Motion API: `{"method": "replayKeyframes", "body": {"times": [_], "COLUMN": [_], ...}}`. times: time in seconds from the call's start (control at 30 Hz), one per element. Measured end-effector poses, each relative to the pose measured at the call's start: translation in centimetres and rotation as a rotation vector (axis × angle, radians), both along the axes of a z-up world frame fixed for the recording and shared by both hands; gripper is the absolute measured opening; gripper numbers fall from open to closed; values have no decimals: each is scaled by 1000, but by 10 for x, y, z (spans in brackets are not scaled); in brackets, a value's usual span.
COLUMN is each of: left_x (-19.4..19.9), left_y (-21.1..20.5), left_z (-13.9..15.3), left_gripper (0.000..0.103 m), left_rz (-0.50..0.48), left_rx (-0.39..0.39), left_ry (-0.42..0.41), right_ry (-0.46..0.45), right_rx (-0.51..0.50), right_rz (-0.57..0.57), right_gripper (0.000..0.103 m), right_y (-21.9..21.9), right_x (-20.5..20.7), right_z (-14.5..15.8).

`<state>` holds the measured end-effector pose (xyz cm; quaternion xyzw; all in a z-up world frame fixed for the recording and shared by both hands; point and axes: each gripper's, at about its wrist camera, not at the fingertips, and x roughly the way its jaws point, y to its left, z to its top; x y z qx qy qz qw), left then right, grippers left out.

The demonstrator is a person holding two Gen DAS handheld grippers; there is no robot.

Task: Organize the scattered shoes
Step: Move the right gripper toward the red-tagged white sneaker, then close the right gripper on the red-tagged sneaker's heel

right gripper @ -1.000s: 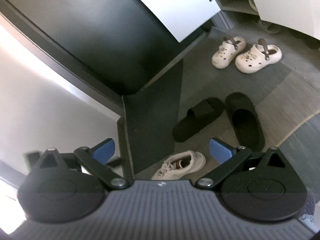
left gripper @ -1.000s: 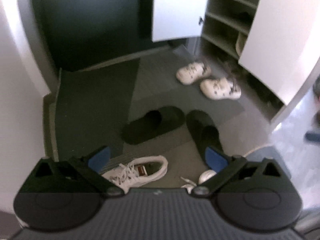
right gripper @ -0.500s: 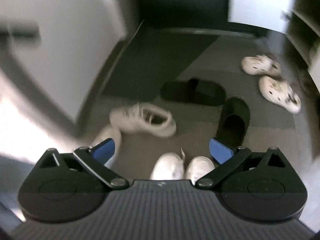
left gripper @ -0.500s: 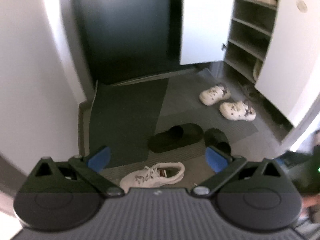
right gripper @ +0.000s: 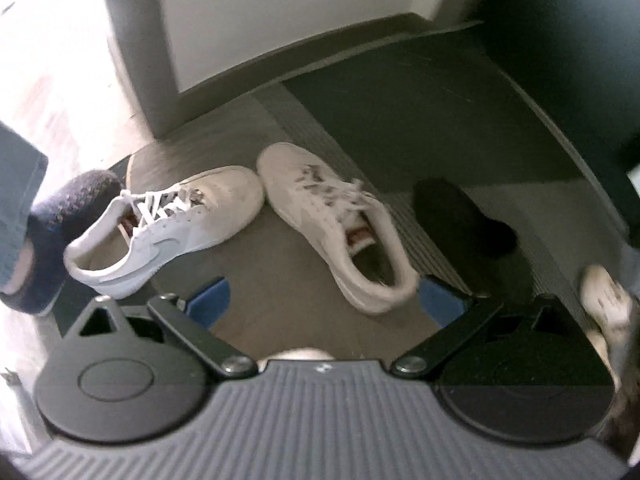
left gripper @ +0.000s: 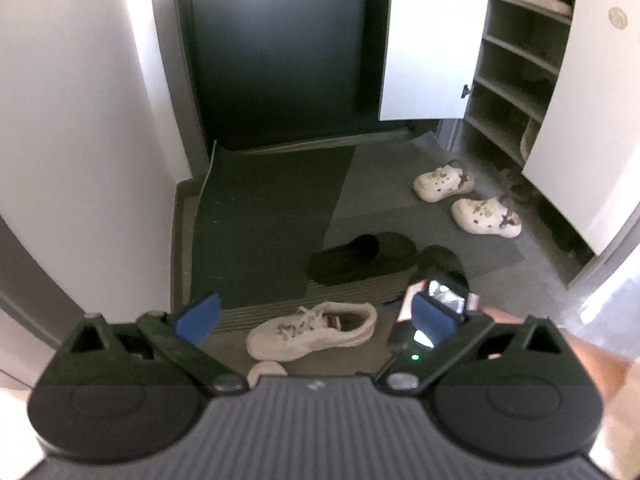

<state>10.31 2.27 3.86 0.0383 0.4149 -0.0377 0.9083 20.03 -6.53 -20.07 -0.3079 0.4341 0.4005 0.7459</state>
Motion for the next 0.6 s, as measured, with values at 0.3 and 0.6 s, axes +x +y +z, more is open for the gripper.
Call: {"method": "replayKeyframes", "body": {"times": [0.3, 0.6], "left_x": [22, 52], "left_y": [20, 5], "left_z": [-7, -25], "left_gripper": [103, 103], "left_rz": [149, 173], "left_rx": [-40, -73], "left_ry": [14, 89], "right_ry": [-88, -61], "right_rx": [-2, -135], "right_rz": [168, 301], "right_gripper": [103, 103], "right_y": [5, 43], "right_x": [36, 82], "right_z": [-42, -98]}}
